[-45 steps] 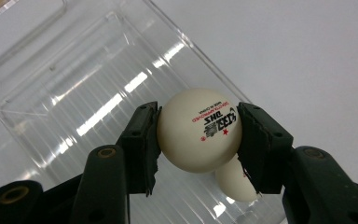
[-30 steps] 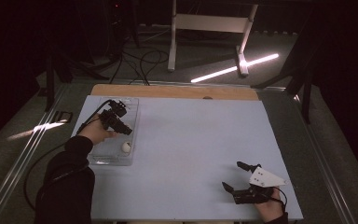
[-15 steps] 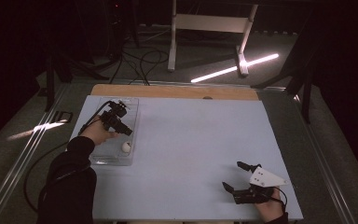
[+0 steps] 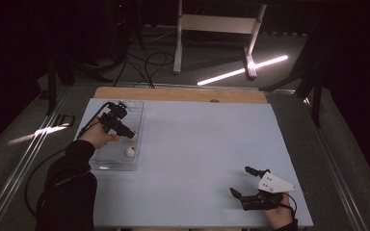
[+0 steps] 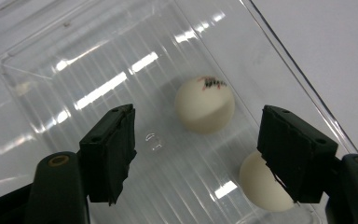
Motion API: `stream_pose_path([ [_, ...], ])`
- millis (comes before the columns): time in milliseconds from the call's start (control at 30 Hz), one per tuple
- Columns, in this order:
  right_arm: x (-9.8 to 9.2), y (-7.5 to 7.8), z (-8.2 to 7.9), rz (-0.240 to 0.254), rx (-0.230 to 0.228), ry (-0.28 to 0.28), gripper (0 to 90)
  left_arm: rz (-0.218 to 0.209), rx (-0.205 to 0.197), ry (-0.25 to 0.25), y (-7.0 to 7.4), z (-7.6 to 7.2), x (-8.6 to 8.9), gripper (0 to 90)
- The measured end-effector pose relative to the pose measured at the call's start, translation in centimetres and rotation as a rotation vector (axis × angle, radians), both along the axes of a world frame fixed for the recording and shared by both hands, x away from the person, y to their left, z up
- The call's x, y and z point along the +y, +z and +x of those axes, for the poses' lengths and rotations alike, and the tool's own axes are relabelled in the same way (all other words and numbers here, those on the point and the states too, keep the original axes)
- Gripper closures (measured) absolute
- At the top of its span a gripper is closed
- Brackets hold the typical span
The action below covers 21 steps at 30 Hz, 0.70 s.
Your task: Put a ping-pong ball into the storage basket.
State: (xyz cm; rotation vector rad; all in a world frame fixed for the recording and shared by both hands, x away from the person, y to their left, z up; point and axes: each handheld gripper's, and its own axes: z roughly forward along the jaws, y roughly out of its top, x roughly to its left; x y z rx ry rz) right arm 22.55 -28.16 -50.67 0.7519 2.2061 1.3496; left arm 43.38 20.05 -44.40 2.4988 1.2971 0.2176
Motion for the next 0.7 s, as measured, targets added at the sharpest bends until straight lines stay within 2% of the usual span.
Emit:
stream_pose_path([
  [100, 0.0, 0.0, 0.0, 0.0, 0.001, -0.001, 9.8, 0.007, -0.006, -0.006, 0.2, -0.1, 0.1, 25.5],
  [167, 0.0, 0.0, 0.0, 0.0, 0.001, -0.002, 9.8, -0.032, 0.006, -0.031, 0.7, -0.2, 0.2, 18.9],
  [200, 0.0, 0.0, 0.0, 0.0, 0.001, -0.002, 9.8, -0.032, 0.006, -0.031, 0.7, -0.2, 0.2, 12.9],
  [233, 0.0, 0.0, 0.0, -0.001, 0.002, -0.002, 9.8, -0.063, 0.008, -0.056, 1.0, -0.4, 0.3, 9.1],
  [267, 0.0, 0.0, 0.0, -0.001, 0.002, -0.002, 9.8, -0.063, 0.008, -0.056, 1.0, -0.4, 0.3, 7.3],
  [333, 0.0, 0.0, 0.0, -0.002, -0.002, 0.0, 9.8, -0.09, 0.019, -0.073, 1.2, -0.5, 0.3, 4.1],
  [367, 0.0, 0.0, 0.0, -0.003, -0.004, 0.001, 9.8, -0.102, 0.003, -0.086, 1.6, -0.7, 0.2, 1.3],
  [567, 0.1, 0.0, 0.0, -0.003, 0.0, 0.001, 9.8, -0.157, -0.01, -0.115, 2.4, -0.8, -0.5, 0.4],
  [700, 0.1, 0.0, 0.0, 0.0, -0.002, -0.001, 9.8, -0.171, -0.019, -0.133, 2.6, -0.9, -1.0, 0.4],
])
